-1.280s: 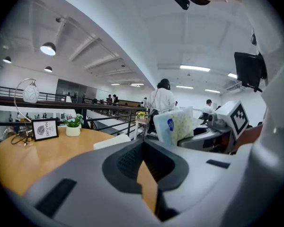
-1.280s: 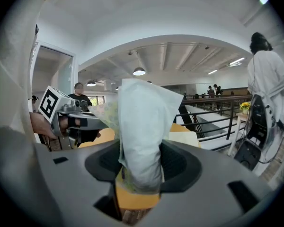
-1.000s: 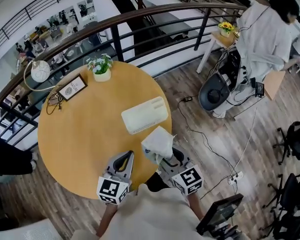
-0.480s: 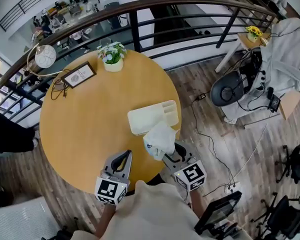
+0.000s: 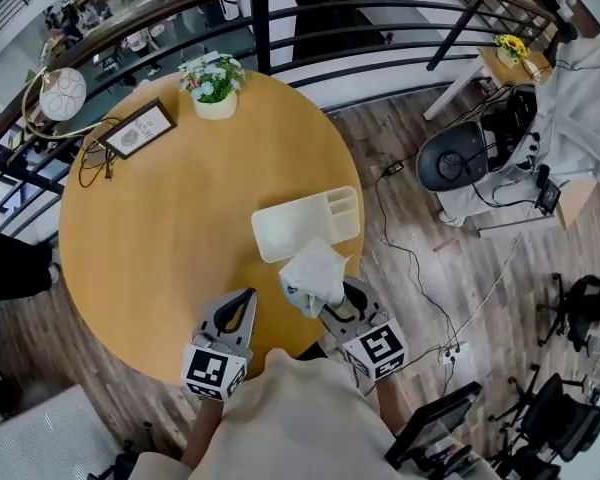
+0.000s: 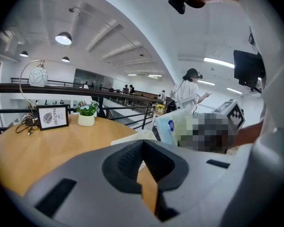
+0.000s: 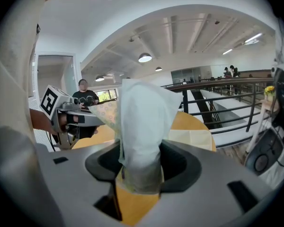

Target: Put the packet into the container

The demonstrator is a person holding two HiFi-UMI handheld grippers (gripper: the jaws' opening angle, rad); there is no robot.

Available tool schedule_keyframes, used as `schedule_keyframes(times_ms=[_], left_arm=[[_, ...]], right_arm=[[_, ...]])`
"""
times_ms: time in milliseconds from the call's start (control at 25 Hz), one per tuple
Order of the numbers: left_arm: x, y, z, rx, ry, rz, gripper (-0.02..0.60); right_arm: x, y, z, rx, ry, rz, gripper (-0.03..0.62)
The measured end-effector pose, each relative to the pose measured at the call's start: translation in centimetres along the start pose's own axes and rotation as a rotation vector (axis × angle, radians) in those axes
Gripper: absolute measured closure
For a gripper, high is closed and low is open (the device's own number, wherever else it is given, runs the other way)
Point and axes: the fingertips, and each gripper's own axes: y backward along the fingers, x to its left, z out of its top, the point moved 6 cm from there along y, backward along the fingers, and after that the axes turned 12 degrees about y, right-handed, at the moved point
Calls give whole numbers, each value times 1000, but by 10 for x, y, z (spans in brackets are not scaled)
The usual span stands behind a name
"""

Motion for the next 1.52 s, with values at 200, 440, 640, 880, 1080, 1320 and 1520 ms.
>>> schedule_keyframes(times_ms=[200,440,640,880,1080,1320,1520], left_arm=[[26,-3,1,5,34,9,577],[31,0,3,-4,69,42,577],[40,10,1,-24,97,87,577],[50,23,2,-55,111,136,577],[52,35,1,-77,128,169,577],[59,46,-3,-97,146,200,577],[66,56,-3,-111,153,235,577]], right_arm=[[-8,-22,6,74,100,8,376],[-33,-38,19,211,461,71,376],[-41,-58,20,369,911,122,376],[-50,-80,18,548,1353,135,376],[-59,-95,22,590,1296,235,376],[-68,-123,9,728,1229,431,376],[-71,-150,-10,795,1168,545,376]])
